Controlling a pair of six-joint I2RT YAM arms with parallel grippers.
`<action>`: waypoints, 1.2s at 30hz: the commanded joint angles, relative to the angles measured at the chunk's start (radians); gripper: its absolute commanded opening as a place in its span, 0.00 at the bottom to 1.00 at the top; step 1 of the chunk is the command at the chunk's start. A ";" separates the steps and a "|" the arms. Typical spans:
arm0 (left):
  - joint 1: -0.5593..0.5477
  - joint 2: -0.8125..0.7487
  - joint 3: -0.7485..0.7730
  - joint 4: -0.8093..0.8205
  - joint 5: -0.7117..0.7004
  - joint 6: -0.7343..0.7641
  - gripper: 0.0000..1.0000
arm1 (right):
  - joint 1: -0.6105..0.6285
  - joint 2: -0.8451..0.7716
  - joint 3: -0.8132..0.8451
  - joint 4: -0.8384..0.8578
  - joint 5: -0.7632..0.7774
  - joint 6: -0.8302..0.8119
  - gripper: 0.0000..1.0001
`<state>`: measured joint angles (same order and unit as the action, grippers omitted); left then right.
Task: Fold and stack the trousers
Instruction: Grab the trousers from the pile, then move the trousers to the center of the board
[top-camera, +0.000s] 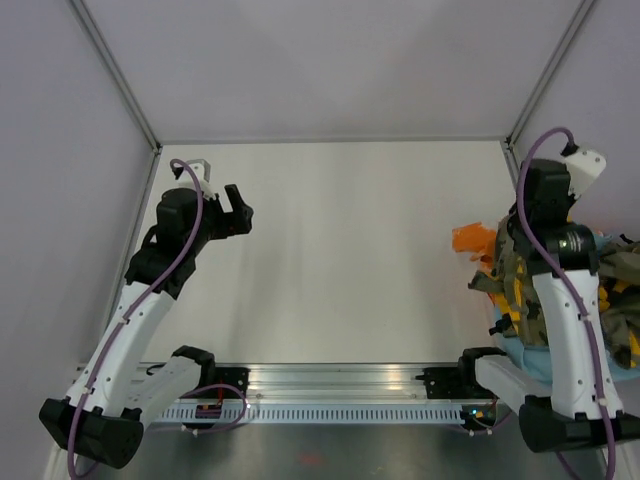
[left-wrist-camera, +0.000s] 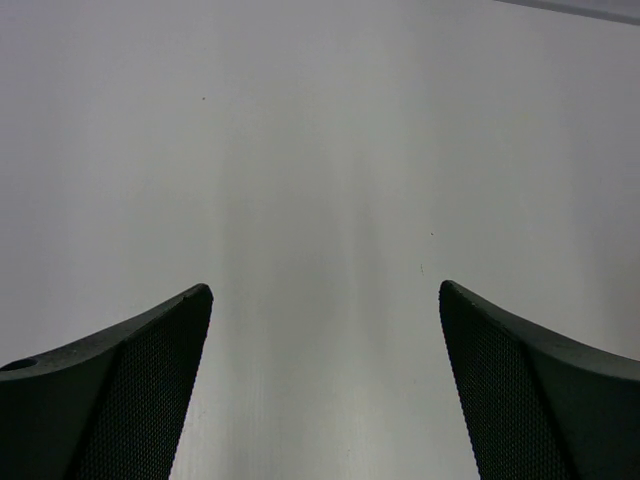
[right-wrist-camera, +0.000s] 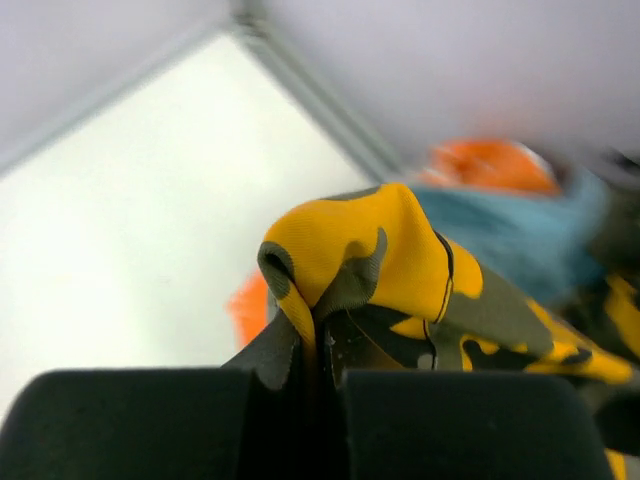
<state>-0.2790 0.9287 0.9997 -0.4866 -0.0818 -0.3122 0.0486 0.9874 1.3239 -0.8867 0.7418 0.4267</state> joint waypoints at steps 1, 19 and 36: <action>-0.005 0.010 0.047 0.017 -0.053 0.027 1.00 | 0.013 0.166 0.286 0.209 -0.462 -0.089 0.00; 0.004 0.087 0.235 -0.302 -0.456 -0.219 1.00 | 0.680 0.778 0.674 0.613 -0.962 -0.148 0.00; 0.015 -0.016 0.086 -0.291 -0.075 -0.284 1.00 | 0.662 0.980 0.554 0.470 -1.000 -0.031 0.94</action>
<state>-0.2642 0.8425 1.1278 -0.8268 -0.3355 -0.5846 0.7258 2.0304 1.8011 -0.3332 -0.2470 0.3981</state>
